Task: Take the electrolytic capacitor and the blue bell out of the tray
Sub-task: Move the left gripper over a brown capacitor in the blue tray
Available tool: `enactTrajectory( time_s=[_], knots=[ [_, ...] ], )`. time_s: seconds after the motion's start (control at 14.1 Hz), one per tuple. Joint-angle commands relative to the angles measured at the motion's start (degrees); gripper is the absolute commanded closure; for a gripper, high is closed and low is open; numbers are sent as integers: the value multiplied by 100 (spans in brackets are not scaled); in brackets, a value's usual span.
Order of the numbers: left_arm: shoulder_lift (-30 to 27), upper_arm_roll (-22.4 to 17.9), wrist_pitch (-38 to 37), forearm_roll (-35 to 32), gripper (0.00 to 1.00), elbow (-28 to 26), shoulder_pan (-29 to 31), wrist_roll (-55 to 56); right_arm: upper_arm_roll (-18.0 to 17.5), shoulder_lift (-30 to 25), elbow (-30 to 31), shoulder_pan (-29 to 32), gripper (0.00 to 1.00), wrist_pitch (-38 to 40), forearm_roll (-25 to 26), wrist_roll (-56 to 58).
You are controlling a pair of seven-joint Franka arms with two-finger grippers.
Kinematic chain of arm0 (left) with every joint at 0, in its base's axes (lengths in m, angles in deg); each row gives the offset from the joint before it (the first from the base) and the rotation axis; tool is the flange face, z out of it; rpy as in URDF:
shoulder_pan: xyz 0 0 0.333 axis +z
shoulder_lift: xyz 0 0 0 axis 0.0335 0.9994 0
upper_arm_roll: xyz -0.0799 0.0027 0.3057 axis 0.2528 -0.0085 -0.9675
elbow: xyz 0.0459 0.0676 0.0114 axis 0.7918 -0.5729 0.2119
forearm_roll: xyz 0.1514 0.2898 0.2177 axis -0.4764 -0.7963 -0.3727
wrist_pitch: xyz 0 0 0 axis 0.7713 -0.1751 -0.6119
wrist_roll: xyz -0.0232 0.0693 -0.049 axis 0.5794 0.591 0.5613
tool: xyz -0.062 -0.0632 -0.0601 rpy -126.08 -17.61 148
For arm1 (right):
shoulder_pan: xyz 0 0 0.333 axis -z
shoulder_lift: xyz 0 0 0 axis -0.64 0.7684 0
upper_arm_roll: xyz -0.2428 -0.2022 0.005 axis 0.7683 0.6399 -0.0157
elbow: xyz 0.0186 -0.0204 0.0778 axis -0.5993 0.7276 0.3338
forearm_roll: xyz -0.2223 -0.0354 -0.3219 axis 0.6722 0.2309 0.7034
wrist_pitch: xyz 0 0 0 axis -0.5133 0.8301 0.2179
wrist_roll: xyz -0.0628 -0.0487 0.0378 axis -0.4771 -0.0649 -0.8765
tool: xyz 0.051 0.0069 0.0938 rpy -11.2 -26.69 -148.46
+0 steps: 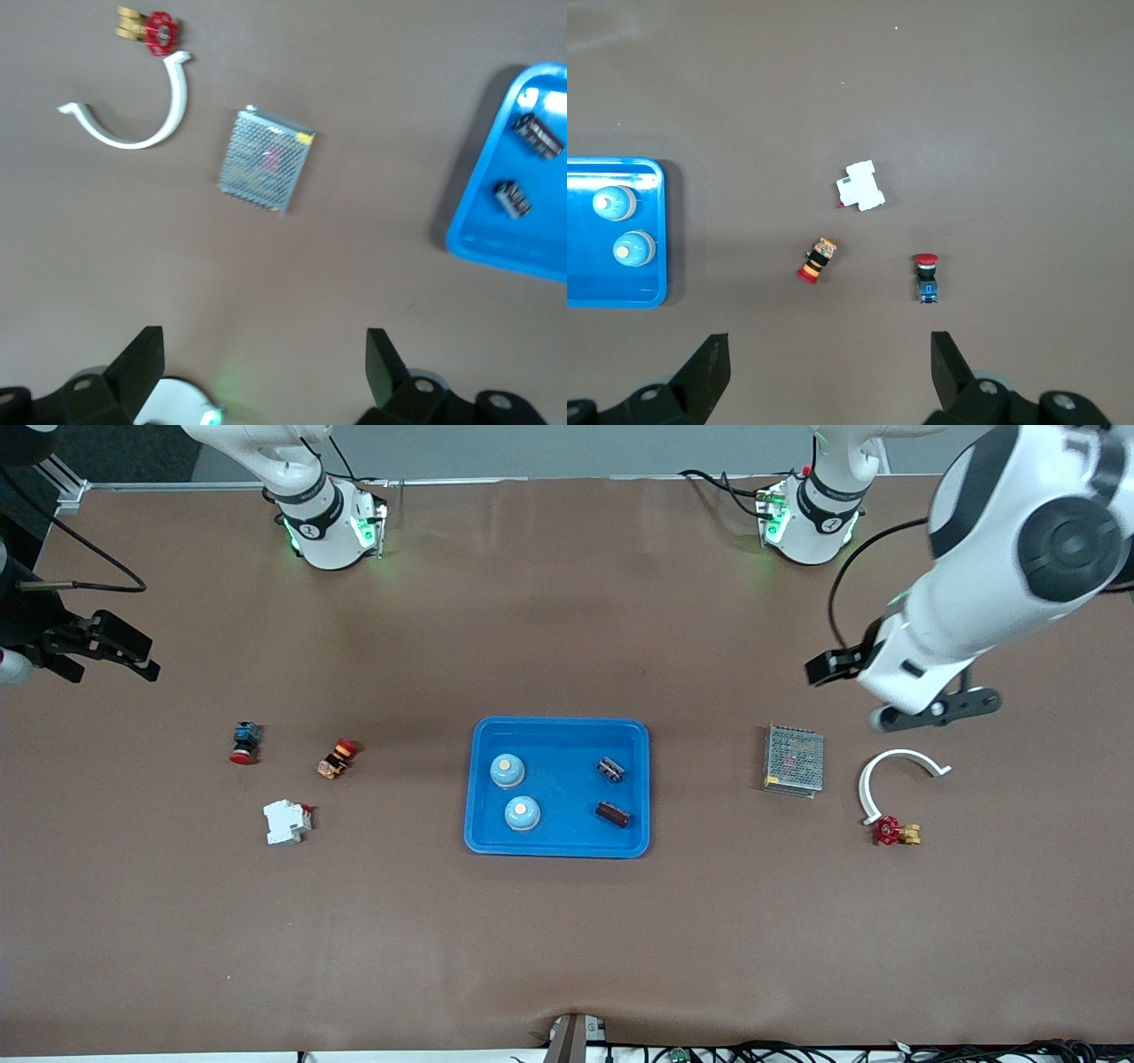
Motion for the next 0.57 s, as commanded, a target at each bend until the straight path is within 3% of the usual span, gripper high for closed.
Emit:
enactTrajectory(
  time_s=[0.0, 0.5],
  knots=[
    [476, 105, 527, -44, 0, 60, -228, 956, -8, 99, -124, -43, 0, 34, 51, 14],
    [1795, 105, 2346, -88, 0, 77, -1169, 3190, -8, 107, -106, -183, 0, 95, 42, 5]
  ],
)
